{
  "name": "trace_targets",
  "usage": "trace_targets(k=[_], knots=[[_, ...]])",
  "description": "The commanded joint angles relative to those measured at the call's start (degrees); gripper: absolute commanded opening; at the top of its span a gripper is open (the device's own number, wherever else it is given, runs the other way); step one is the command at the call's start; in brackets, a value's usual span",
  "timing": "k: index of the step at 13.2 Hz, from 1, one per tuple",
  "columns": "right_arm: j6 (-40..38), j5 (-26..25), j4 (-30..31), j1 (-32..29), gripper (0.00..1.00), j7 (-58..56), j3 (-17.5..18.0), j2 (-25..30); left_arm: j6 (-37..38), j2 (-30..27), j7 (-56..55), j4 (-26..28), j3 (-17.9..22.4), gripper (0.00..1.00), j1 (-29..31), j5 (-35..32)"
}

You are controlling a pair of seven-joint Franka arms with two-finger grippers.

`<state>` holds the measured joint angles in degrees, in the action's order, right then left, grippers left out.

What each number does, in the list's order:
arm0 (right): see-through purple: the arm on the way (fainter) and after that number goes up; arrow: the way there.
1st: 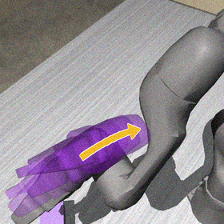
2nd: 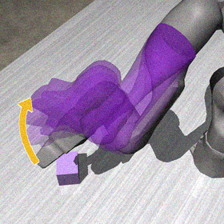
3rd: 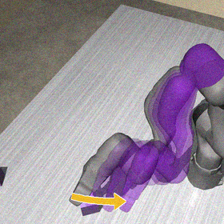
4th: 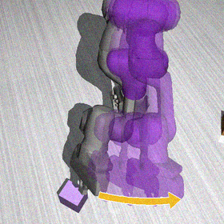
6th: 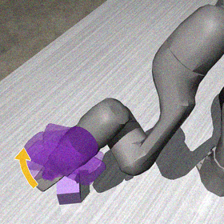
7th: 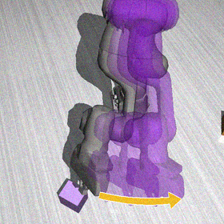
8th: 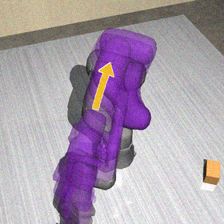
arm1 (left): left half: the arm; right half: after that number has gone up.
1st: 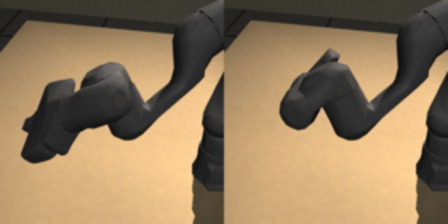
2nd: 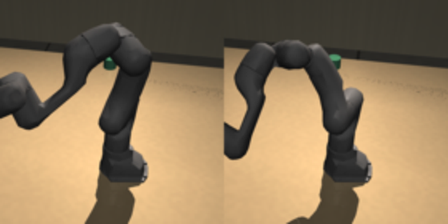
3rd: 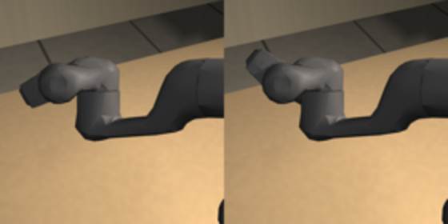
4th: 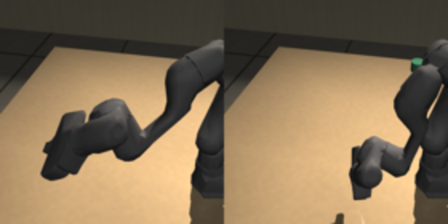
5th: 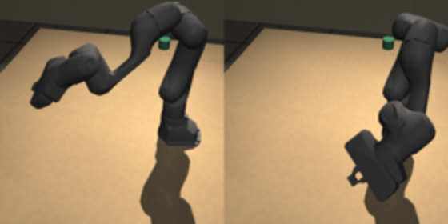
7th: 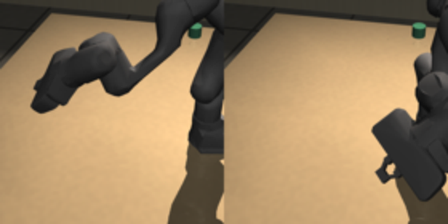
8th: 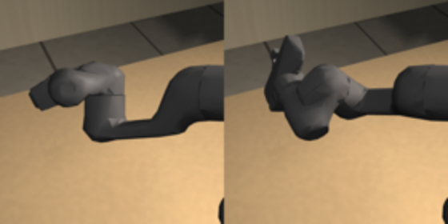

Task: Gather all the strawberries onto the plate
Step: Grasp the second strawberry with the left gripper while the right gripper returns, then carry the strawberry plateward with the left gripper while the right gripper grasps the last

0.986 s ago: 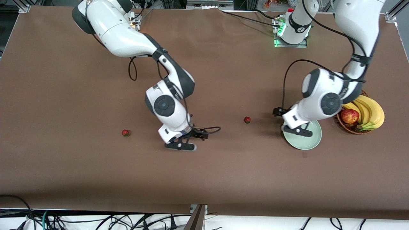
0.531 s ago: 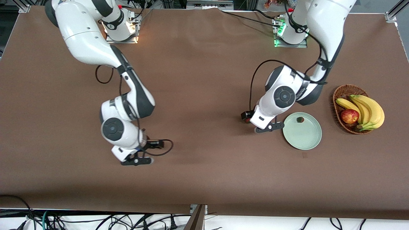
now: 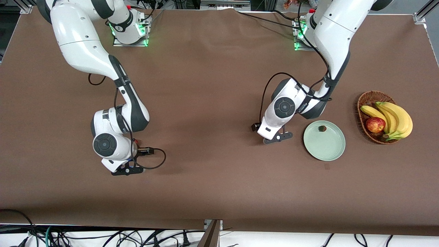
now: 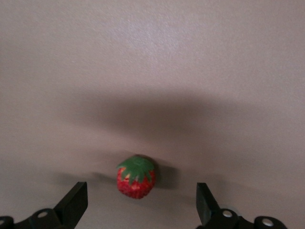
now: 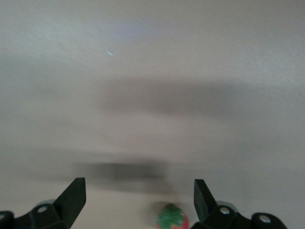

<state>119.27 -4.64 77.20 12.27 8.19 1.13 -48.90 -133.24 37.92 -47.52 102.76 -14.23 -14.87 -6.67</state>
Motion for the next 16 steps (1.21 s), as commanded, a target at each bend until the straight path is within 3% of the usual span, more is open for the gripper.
trace_targets(k=[1,2,6,8,12,14,16], knots=[[0.6,-0.3,7.8,-1.2,1.00,-2.6,0.5,5.6,-0.4,0.6,-1.4,-1.1,0.8,0.74,-1.0,-1.3],[1.0,-0.3,9.7,-1.4,1.00,-2.6,0.5,6.8,-0.4,0.6,-1.4,-1.0,0.8,0.47,-1.0,-1.3],[1.3,0.2,13.7,-2.5,1.00,-6.2,0.5,8.6,-0.4,0.5,-1.3,-1.1,0.9,0.01,-0.9,-1.3],[3.5,0.4,15.6,-2.6,1.00,-6.4,0.5,8.6,1.0,-0.3,-1.2,-1.2,1.0,0.00,-0.6,-1.3],[7.1,0.5,17.8,-2.7,0.97,-6.4,0.5,8.5,11.4,-4.4,0.0,-2.2,2.1,0.00,-0.2,-1.5],[7.1,0.6,17.7,-2.7,0.66,-6.4,0.6,8.5,15.9,-7.1,4.3,-2.3,3.0,0.00,0.5,-5.6],[7.1,0.6,17.7,-2.7,0.42,-6.4,0.6,8.5,18.6,-9.3,8.7,-2.4,3.0,0.00,3.1,-6.5]])
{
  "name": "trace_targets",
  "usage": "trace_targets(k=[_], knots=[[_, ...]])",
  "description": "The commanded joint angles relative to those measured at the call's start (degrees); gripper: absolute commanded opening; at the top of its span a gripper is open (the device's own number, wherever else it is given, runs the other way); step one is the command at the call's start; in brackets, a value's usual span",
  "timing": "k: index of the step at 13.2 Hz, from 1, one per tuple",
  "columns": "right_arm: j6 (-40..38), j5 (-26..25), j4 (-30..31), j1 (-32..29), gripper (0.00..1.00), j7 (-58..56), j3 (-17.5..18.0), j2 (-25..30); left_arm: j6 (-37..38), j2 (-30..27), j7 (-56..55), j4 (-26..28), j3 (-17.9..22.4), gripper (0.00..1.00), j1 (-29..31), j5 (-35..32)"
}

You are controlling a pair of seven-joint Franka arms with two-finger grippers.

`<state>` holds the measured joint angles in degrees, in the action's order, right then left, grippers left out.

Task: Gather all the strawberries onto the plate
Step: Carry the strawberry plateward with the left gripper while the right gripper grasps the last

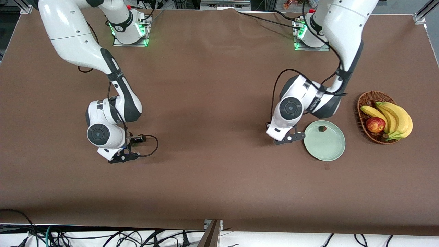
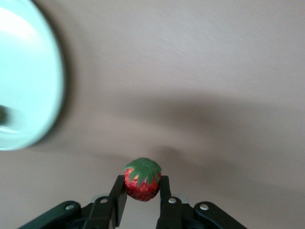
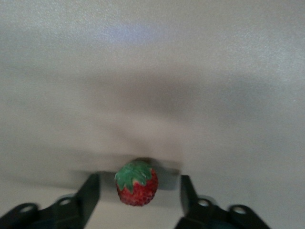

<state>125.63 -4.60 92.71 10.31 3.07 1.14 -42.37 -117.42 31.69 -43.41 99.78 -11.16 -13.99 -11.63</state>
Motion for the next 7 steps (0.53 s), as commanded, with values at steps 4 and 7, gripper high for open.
trace_targets(k=[4,7], knots=[[0.8,0.6,1.9,-0.7,0.04,-1.3,0.7,1.8,5.1,-6.0,22.1,0.7,-0.3,0.02,9.1,-1.6],[0.8,1.9,1.2,-0.6,0.00,-0.6,1.0,1.8,4.9,-5.8,33.9,0.8,-0.3,0.02,12.5,-1.4]])
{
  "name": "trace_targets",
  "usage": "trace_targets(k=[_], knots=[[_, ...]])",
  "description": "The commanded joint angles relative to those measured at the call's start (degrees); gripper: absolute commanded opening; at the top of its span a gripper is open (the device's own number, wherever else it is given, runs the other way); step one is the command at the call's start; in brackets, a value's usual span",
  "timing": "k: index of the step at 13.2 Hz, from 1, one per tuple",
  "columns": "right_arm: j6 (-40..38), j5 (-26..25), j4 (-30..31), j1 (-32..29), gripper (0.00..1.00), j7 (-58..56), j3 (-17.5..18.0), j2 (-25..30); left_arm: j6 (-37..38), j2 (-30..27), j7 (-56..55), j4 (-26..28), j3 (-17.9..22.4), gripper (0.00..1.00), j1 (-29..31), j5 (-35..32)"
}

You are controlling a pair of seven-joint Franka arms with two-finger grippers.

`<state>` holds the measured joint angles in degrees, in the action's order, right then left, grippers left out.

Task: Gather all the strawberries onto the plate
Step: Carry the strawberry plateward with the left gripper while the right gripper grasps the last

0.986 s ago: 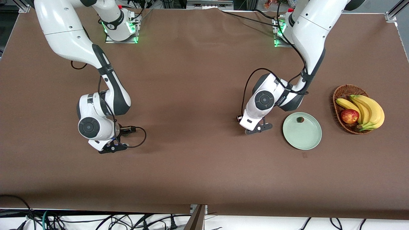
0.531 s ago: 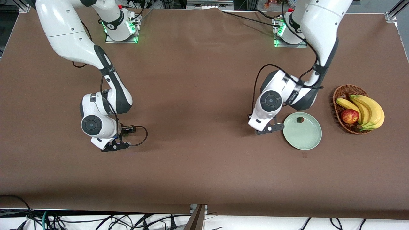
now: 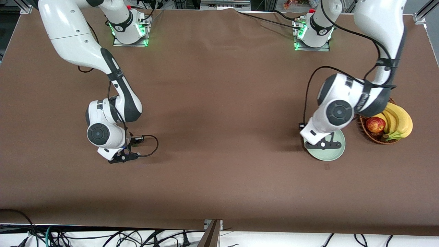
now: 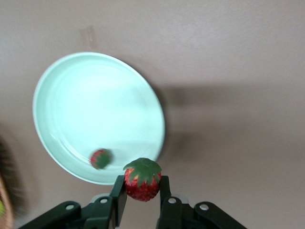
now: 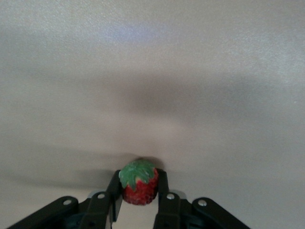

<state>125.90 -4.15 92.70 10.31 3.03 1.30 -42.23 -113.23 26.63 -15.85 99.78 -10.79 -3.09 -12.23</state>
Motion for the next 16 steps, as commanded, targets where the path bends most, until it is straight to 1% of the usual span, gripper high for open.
trace_targets(k=[1,3,5,9,10,12,13,14,15,16], knots=[[0.4,1.8,0.4,-0.4,0.00,-0.1,1.1,1.7,0.4,-0.4,10.9,0.7,-0.6,0.05,2.7,-0.7],[0.4,2.6,-0.8,0.1,0.00,0.5,3.6,1.4,-1.2,0.8,21.2,0.8,-0.6,0.06,5.5,-0.3],[0.5,3.0,-2.4,1.8,0.00,7.4,5.5,0.5,-4.8,2.5,28.0,0.9,-0.6,0.06,6.3,-0.2],[3.5,2.9,-7.5,7.7,0.00,20.7,7.7,-3.0,-12.4,5.8,33.9,1.7,-0.6,0.06,7.0,-0.2],[4.8,2.9,-8.4,9.4,0.00,23.7,7.9,-3.9,-14.0,7.1,35.9,1.7,-0.6,0.10,7.0,-0.3],[6.9,2.9,-10.6,12.8,0.00,29.2,8.0,-5.8,-16.7,8.7,38.5,1.8,-0.6,0.10,7.1,-0.3],[7.8,2.9,-12.1,14.5,0.00,31.8,8.1,-6.9,-16.9,9.0,39.6,1.8,-0.6,0.15,7.7,-0.3],[8.0,2.8,-13.6,16.0,0.00,34.6,8.4,-7.9,-16.9,9.0,39.7,1.8,-0.7,0.46,8.0,-0.3],[8.0,2.8,-15.2,17.6,0.00,37.0,8.4,-8.9,-16.9,9.1,39.8,1.8,-0.6,0.99,8.0,-0.3],[8.2,2.8,-16.6,18.8,0.00,38.9,8.4,-9.8,-16.7,9.1,39.9,1.8,-0.6,1.00,8.0,-0.3]])
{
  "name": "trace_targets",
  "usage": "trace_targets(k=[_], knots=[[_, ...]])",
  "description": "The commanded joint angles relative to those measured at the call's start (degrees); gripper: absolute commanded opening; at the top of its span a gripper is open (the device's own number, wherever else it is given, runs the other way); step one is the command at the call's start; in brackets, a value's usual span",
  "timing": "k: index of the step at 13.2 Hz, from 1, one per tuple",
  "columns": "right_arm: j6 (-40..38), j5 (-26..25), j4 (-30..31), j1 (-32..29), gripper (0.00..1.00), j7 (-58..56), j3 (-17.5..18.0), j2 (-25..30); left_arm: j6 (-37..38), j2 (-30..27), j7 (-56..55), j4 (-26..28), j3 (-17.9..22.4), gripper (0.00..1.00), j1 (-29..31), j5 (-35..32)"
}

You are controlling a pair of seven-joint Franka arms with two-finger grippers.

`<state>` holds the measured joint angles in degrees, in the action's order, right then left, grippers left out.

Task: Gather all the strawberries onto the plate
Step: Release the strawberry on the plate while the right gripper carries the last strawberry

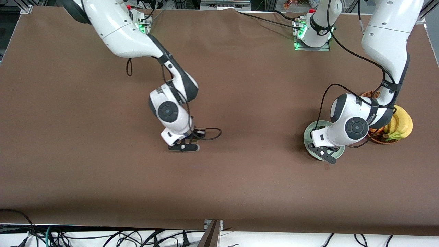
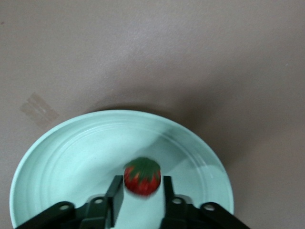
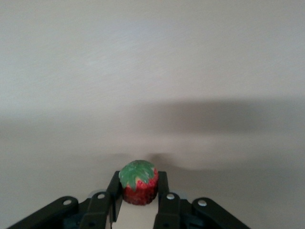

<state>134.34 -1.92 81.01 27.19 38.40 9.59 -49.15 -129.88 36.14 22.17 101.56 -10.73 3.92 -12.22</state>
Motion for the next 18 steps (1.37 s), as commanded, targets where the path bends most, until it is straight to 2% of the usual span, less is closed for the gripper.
trace_targets(k=[1,5,10,14,18], knots=[[-0.1,0.6,-6.4,2.8,0.00,5.1,0.1,-3.7,0.3,-0.5,1.8,0.0,-0.8,1.00,0.9,-0.3],[0.4,0.6,-11.8,6.9,0.00,11.3,0.2,-7.1,1.2,-1.5,1.8,0.0,-0.9,1.00,1.1,-0.3],[5.6,0.7,-18.2,12.6,0.00,19.5,0.2,-11.4,8.1,-5.9,0.9,-0.6,-1.1,1.00,1.1,0.0],[14.4,0.7,-19.6,16.2,0.00,23.7,0.3,-15.0,11.0,-7.6,0.7,-0.7,-1.0,1.00,1.3,5.1],[16.0,0.6,-20.9,16.8,0.00,24.2,2.9,-16.1,13.7,-9.0,-5.6,-0.9,-1.1,1.00,1.4,9.3]])
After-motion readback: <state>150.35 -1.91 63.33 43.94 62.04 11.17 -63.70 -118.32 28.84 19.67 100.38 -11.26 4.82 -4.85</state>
